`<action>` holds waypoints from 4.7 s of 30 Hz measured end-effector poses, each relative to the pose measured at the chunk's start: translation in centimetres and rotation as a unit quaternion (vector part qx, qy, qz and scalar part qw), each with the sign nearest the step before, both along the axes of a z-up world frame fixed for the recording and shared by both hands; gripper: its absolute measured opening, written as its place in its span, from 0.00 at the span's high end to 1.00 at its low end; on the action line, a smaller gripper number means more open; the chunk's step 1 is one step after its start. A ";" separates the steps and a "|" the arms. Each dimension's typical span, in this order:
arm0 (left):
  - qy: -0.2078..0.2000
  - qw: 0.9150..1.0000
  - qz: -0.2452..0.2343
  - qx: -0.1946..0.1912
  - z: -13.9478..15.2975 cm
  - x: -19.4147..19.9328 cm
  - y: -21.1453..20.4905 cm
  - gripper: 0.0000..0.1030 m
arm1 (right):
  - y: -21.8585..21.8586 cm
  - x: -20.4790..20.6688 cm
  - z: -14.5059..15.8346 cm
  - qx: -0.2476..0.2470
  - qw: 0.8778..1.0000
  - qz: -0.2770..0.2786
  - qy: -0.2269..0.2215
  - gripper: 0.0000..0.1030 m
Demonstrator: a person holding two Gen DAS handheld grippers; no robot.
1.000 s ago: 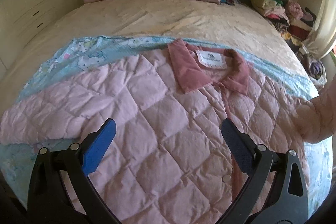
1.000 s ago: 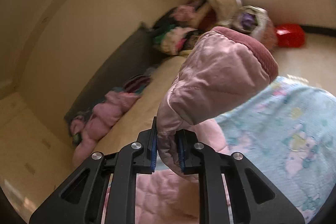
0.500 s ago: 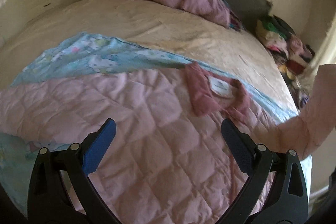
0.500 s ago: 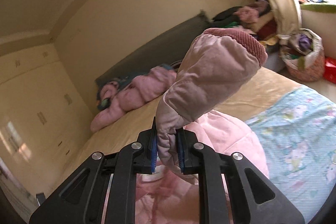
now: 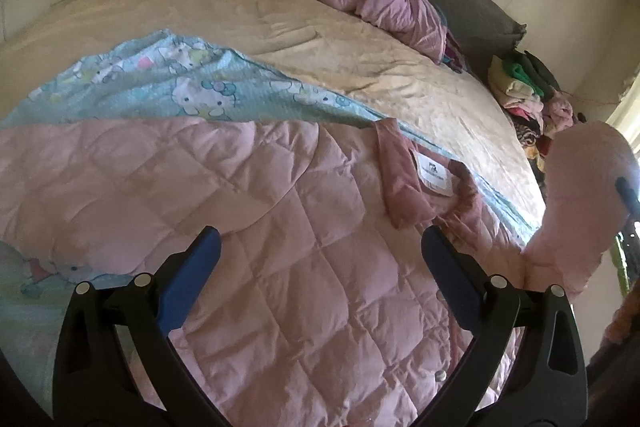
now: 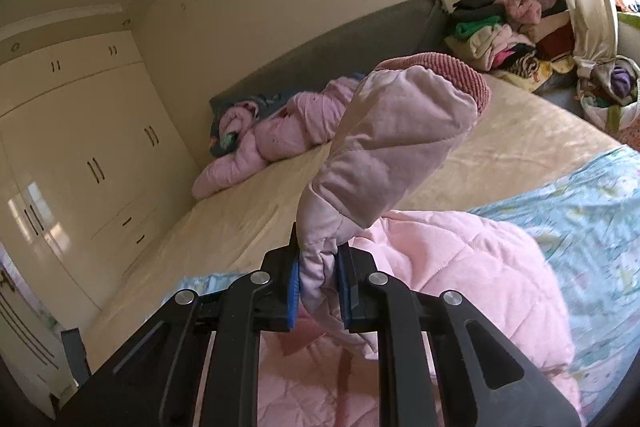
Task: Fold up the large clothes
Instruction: 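Carry the sleeve across the jacket body and open the right gripper, then grasp the folded sleeve's cuff with the left gripper and lay it flat, then open the left gripper and withdraw it from the folded sleeve, then move the left gripper to the other sleeve's ribbed cuff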
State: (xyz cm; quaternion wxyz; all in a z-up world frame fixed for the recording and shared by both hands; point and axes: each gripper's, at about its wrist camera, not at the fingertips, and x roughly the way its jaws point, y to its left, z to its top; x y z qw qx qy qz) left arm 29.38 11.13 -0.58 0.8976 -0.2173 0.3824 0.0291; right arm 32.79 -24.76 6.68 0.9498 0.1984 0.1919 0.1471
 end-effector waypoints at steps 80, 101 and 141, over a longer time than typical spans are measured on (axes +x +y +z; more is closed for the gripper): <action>0.039 0.995 -0.087 0.039 -8.1 2.6 -1.7 0.84 | -3.3 4.1 -16.1 -0.160 0.956 -0.038 0.242 0.24; 0.040 0.990 -0.085 0.105 -6.9 0.7 -2.9 0.48 | -2.8 0.3 -16.2 -0.160 0.959 -0.029 0.232 0.04; -0.021 0.994 0.006 0.105 -0.9 -7.5 2.6 0.09 | 8.2 -11.7 -7.1 -0.143 0.982 0.035 0.114 0.04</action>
